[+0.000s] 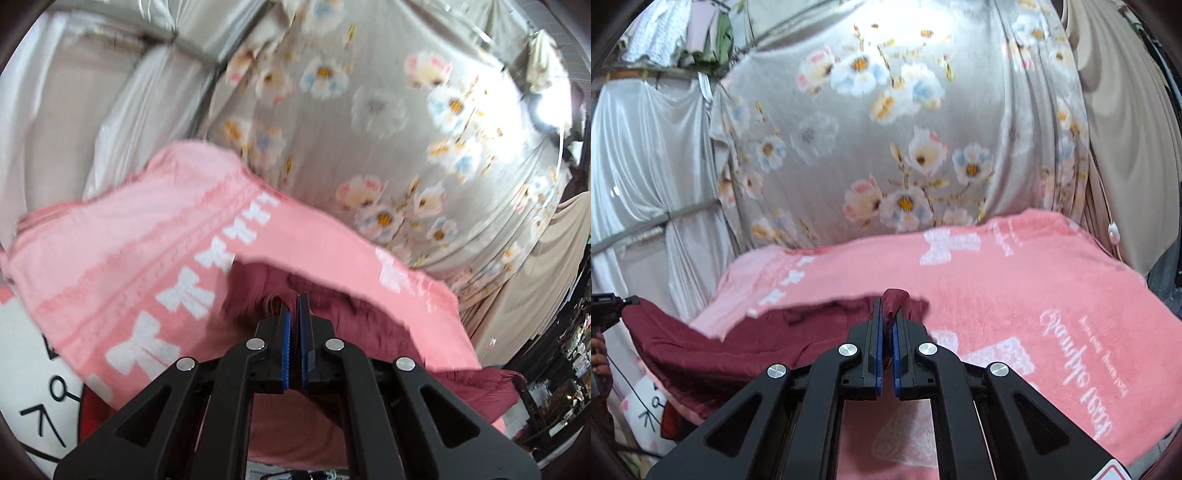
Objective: Fold large clothes
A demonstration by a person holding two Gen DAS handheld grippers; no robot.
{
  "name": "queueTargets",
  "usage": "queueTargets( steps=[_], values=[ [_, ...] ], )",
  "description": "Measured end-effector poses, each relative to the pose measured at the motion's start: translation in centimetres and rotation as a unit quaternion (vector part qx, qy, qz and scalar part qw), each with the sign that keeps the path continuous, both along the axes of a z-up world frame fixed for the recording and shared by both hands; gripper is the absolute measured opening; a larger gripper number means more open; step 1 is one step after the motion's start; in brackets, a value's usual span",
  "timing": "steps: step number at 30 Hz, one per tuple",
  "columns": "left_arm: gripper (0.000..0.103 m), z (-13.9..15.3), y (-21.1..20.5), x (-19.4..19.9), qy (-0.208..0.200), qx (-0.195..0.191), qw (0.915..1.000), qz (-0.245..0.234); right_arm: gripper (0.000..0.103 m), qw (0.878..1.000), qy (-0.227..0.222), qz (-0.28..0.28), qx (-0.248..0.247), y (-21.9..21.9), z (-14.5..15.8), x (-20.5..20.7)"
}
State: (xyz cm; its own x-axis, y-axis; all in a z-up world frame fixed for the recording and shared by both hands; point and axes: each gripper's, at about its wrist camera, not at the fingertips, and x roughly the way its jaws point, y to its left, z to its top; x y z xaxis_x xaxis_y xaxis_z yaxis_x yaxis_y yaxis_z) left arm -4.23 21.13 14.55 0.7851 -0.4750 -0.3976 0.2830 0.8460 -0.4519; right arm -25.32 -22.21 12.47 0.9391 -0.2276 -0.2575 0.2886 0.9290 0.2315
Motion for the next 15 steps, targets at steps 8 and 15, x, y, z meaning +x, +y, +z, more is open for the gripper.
queueTargets(
  steps=[8, 15],
  values=[
    [0.003, 1.3, -3.4, 6.6, -0.007, 0.041, 0.9988, 0.026, 0.003, 1.000, -0.014, 0.003, 0.004, -2.6, 1.5, 7.4],
    [0.003, -1.8, -6.7, 15.0, 0.015, 0.123, 0.9895, 0.075, 0.003, 0.999, 0.031, -0.020, 0.027, -6.5, -1.0, 16.4]
  ],
)
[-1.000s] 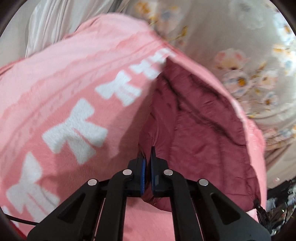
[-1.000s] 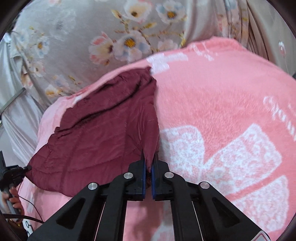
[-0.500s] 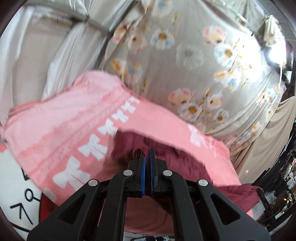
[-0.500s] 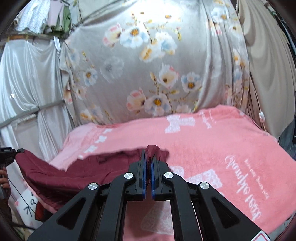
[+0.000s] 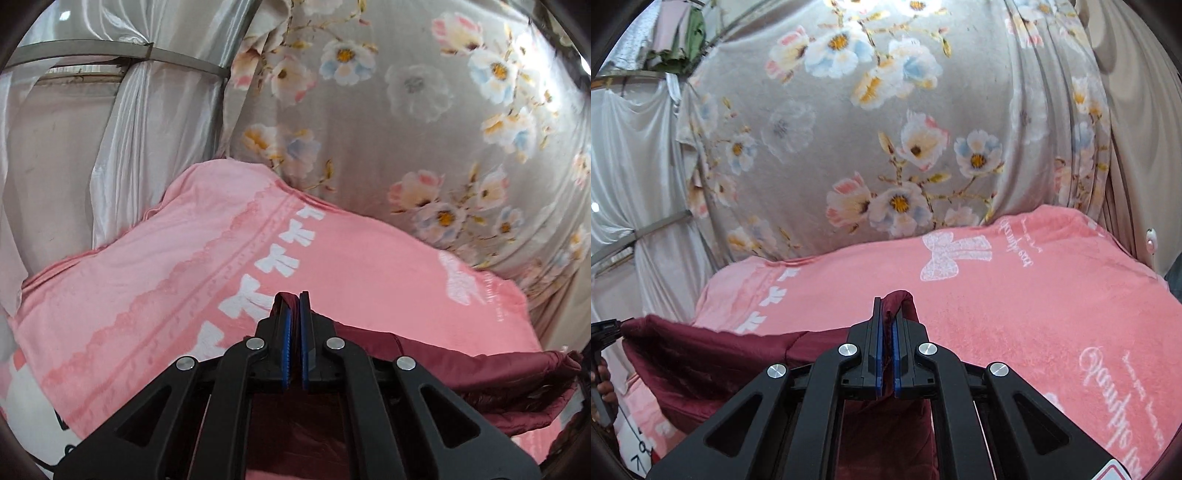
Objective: Fold large clothes
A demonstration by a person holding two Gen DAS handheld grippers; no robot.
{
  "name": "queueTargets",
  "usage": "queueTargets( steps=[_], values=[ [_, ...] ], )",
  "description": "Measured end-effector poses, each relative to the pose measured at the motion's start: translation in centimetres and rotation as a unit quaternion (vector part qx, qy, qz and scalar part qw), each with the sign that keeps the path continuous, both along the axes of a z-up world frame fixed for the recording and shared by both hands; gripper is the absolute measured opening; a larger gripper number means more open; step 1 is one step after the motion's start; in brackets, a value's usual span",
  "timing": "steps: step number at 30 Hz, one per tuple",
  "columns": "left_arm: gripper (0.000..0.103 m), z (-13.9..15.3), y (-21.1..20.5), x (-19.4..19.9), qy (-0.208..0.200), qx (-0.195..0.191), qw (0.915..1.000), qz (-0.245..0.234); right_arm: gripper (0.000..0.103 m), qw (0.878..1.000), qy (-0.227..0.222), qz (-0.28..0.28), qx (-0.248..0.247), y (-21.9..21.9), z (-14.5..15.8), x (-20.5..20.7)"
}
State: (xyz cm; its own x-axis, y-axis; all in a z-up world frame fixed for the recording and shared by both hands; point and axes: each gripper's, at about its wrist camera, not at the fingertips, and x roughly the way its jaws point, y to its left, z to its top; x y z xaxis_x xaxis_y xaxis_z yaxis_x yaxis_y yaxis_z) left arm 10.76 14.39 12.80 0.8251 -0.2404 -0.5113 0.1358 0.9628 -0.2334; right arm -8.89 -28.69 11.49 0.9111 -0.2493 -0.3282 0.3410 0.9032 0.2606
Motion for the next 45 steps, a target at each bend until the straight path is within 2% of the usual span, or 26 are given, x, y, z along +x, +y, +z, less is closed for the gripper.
queueTargets(
  steps=[8, 13, 20, 22, 26, 29, 30, 31, 32, 33, 34, 36, 38, 40, 42, 45],
  values=[
    [0.003, -5.4, -3.2, 8.2, 0.059, 0.041, 0.9973, 0.019, 0.003, 0.998, 0.054, -0.024, 0.033, -2.5, -4.7, 8.5],
    [0.003, -9.3, -4.5, 12.5, 0.100, 0.063, 0.9924, 0.034, 0.003, 0.995, 0.094, -0.033, 0.031, -3.0, -7.1, 13.0],
    [0.005, -15.6, -5.8, 16.6, 0.162, 0.094, 0.9809, 0.053, 0.004, 0.983, 0.169, -0.048, 0.047, -4.1, -12.1, 18.2],
    [0.006, -17.0, -6.1, 17.1, 0.169, 0.101, 0.9788, 0.057, 0.007, 0.979, 0.189, -0.054, 0.050, -4.3, -13.5, 19.0],
    [0.007, -18.9, -6.9, 17.6, 0.173, 0.117, 0.9763, 0.056, 0.011, 0.975, 0.199, -0.060, 0.072, -4.8, -15.5, 19.6],
    [0.011, -18.3, -6.5, 17.4, 0.173, 0.110, 0.9769, 0.062, 0.022, 0.979, 0.175, -0.068, 0.076, -5.0, -14.4, 18.4],
    [0.014, -17.7, -6.0, 17.1, 0.169, 0.103, 0.9779, 0.067, 0.029, 0.982, 0.158, -0.078, 0.072, -5.0, -13.5, 17.4],
    [0.030, -16.4, -5.1, 16.2, 0.154, 0.089, 0.9807, 0.080, 0.034, 0.985, 0.130, -0.088, 0.066, -4.9, -12.2, 15.8],
    [0.044, -15.1, -4.2, 15.4, 0.134, 0.088, 0.9820, 0.101, 0.035, 0.987, 0.113, -0.096, 0.060, -4.9, -11.2, 14.7],
    [0.063, -14.1, -3.7, 14.9, 0.115, 0.087, 0.9831, 0.113, 0.036, 0.989, 0.098, -0.100, 0.052, -4.6, -10.1, 13.6],
    [0.064, -12.0, -2.9, 13.6, 0.075, 0.089, 0.9849, 0.128, 0.036, 0.990, 0.088, -0.099, 0.047, -4.4, -9.2, 12.8],
    [0.063, -9.5, -2.5, 12.5, 0.049, 0.104, 0.9844, 0.134, 0.036, 0.993, 0.068, -0.087, 0.039, -3.5, -7.7, 11.6],
    [0.063, -6.9, -2.9, 11.3, 0.032, 0.095, 0.9885, 0.113, 0.036, 0.996, 0.057, -0.060, 0.023, -1.4, -6.3, 11.4],
    [0.063, -5.3, -4.4, 10.2, 0.025, 0.087, 0.9926, 0.080, 0.032, 0.998, 0.064, -0.023, 0.005, 1.0, -5.5, 12.3],
    [0.061, -5.0, -6.8, 9.5, 0.029, 0.092, 0.9944, 0.044, 0.030, 0.996, 0.081, 0.023, -0.013, 4.0, -5.2, 14.0],
    [0.056, -6.9, -11.2, 8.9, 0.049, 0.102, 0.9934, -0.016, 0.029, 0.989, 0.116, 0.077, -0.040, 7.8, -6.2, 16.5]
  ],
)
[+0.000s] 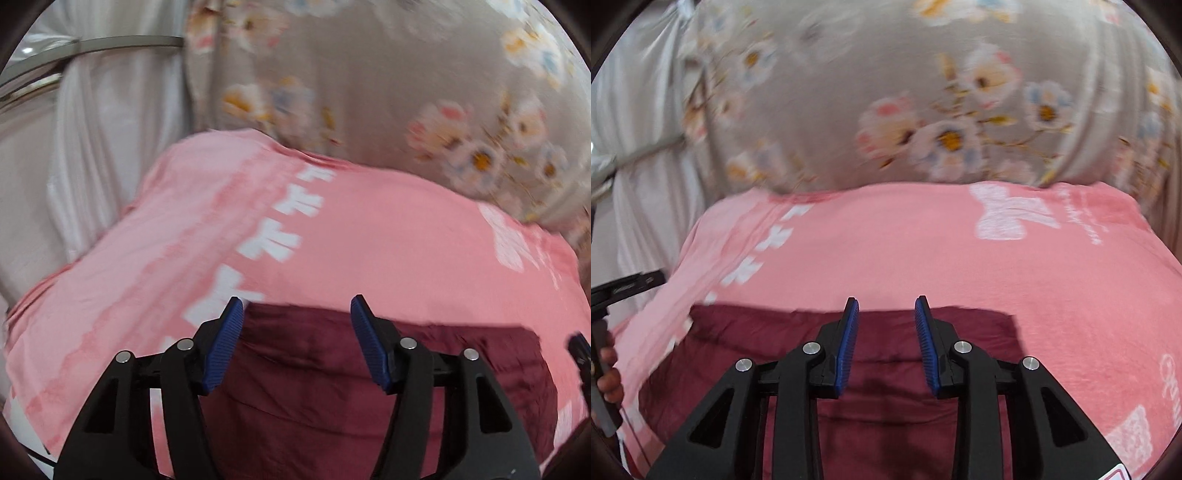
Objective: Fold large clothes
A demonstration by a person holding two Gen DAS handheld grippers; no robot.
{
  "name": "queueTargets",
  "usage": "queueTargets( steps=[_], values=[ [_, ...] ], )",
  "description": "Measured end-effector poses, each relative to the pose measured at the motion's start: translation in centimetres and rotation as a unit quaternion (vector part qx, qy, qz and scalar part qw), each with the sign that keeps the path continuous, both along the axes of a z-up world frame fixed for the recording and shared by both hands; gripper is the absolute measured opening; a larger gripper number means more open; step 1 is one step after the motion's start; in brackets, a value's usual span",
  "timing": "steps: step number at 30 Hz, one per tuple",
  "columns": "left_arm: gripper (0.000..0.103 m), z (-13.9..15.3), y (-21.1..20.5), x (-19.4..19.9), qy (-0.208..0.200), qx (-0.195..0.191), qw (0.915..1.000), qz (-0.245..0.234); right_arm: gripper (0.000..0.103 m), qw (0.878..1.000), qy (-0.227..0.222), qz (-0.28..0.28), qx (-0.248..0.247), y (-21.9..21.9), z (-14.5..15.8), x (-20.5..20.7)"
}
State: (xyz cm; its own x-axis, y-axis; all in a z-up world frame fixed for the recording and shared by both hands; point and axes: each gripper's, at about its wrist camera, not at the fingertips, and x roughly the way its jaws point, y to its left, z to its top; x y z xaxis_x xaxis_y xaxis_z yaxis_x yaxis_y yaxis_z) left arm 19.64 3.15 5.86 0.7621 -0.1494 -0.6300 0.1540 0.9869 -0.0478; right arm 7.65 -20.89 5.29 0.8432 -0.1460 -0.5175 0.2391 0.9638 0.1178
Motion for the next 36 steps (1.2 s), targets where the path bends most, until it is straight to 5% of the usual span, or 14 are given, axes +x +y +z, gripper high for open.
queueTargets(
  steps=[3, 6, 11, 36],
  values=[
    [0.052, -3.3, -3.5, 0.2, 0.035, 0.016, 0.9987, -0.033, 0.028, 0.998, 0.044, 0.032, -0.010, 2.1, -2.0, 2.8],
    [0.046, -7.1, -6.2, 1.4, 0.086, 0.029, 0.9942, -0.058, 0.015, 0.995, 0.086, 0.049, 0.011, 2.3, -4.4, 5.5],
    [0.046, -10.8, -7.2, 3.6, 0.114, 0.048, 0.9910, -0.050, 0.009, 0.990, 0.131, 0.045, 0.028, 1.5, -7.9, 8.3],
    [0.049, -13.1, -9.5, 4.7, 0.058, 0.088, 0.9941, -0.025, 0.004, 0.988, 0.134, 0.029, 0.070, -0.2, -11.3, 11.1]
  ],
)
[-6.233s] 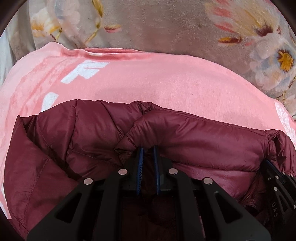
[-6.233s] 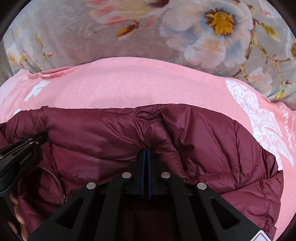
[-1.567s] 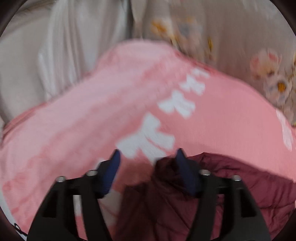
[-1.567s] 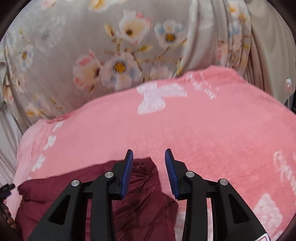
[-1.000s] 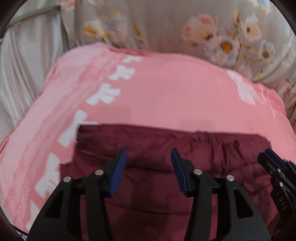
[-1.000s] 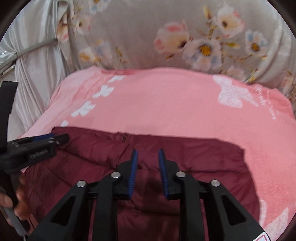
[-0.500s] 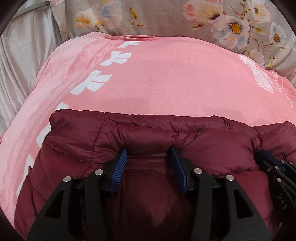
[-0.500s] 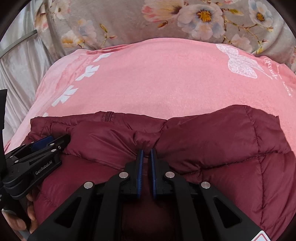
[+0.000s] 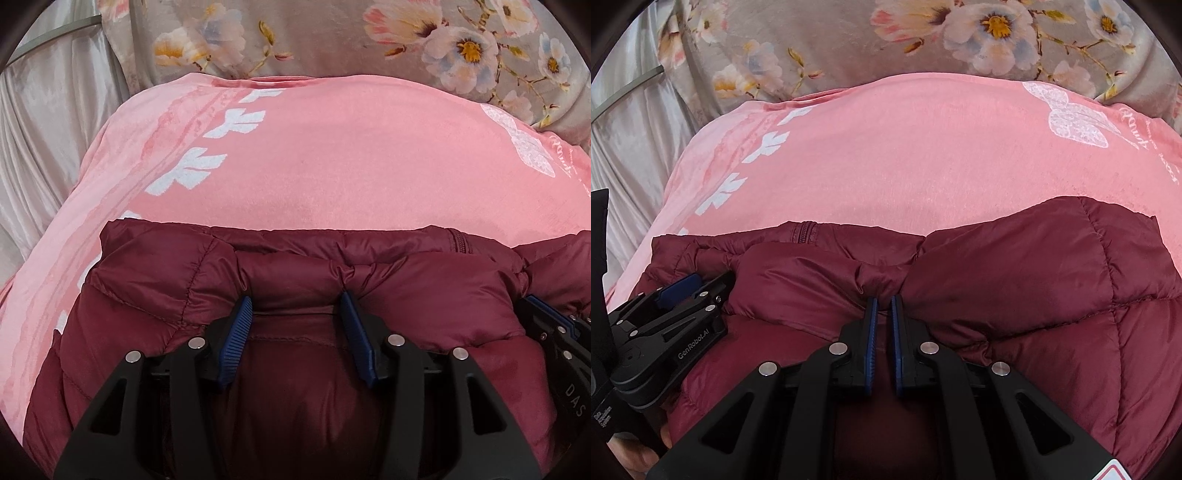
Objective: Fold large clothes
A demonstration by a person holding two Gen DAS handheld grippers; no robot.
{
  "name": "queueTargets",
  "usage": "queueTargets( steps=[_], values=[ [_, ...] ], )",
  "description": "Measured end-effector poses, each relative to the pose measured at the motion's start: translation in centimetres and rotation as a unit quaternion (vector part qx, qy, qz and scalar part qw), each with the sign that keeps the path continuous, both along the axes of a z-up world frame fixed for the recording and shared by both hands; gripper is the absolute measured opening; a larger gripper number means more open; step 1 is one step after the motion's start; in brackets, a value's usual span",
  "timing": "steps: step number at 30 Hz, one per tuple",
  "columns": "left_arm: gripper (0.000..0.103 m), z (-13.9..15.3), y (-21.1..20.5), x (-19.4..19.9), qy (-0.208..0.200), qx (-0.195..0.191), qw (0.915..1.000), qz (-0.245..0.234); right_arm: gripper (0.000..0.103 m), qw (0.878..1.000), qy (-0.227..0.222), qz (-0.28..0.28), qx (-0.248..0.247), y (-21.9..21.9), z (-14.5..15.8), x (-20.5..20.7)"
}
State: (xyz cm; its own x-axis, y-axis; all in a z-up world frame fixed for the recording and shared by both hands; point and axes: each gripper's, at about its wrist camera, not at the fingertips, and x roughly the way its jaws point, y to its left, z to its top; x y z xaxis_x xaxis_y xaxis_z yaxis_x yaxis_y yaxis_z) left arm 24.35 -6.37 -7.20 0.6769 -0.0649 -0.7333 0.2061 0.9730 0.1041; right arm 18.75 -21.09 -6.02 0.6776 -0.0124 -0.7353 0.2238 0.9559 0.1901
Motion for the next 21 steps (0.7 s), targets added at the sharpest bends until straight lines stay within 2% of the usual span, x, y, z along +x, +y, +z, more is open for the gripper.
queueTargets(
  steps=[9, 13, 14, 16, 18, 21],
  values=[
    [0.052, -0.1, -0.1, 0.0, -0.005, 0.007, 0.9999, 0.007, 0.004, 1.000, -0.006, 0.000, 0.013, -0.4, 0.1, -0.1],
    [0.055, 0.0, 0.4, 0.1, -0.002, -0.006, 1.0000, 0.007, 0.004, 1.000, -0.014, -0.006, 0.014, -0.6, 0.4, -0.6],
    [0.055, 0.3, 0.7, 0.1, 0.001, -0.014, 0.9999, 0.006, 0.004, 1.000, -0.018, -0.020, 0.003, -0.5, 0.9, -1.2],
    [0.055, 1.2, 1.8, -1.0, 0.011, -0.036, 0.9993, 0.008, 0.017, 0.999, -0.034, -0.039, -0.001, -0.1, 2.3, -3.6],
    [0.055, 2.3, 3.2, -3.2, 0.012, -0.066, 0.9977, 0.009, 0.017, 0.998, -0.058, -0.029, 0.008, 0.8, 3.4, -6.6],
    [0.056, 2.9, 4.8, -6.5, 0.003, -0.079, 0.9968, 0.008, 0.017, 0.998, -0.065, -0.010, -0.018, 3.1, 3.6, -10.6]
  ],
)
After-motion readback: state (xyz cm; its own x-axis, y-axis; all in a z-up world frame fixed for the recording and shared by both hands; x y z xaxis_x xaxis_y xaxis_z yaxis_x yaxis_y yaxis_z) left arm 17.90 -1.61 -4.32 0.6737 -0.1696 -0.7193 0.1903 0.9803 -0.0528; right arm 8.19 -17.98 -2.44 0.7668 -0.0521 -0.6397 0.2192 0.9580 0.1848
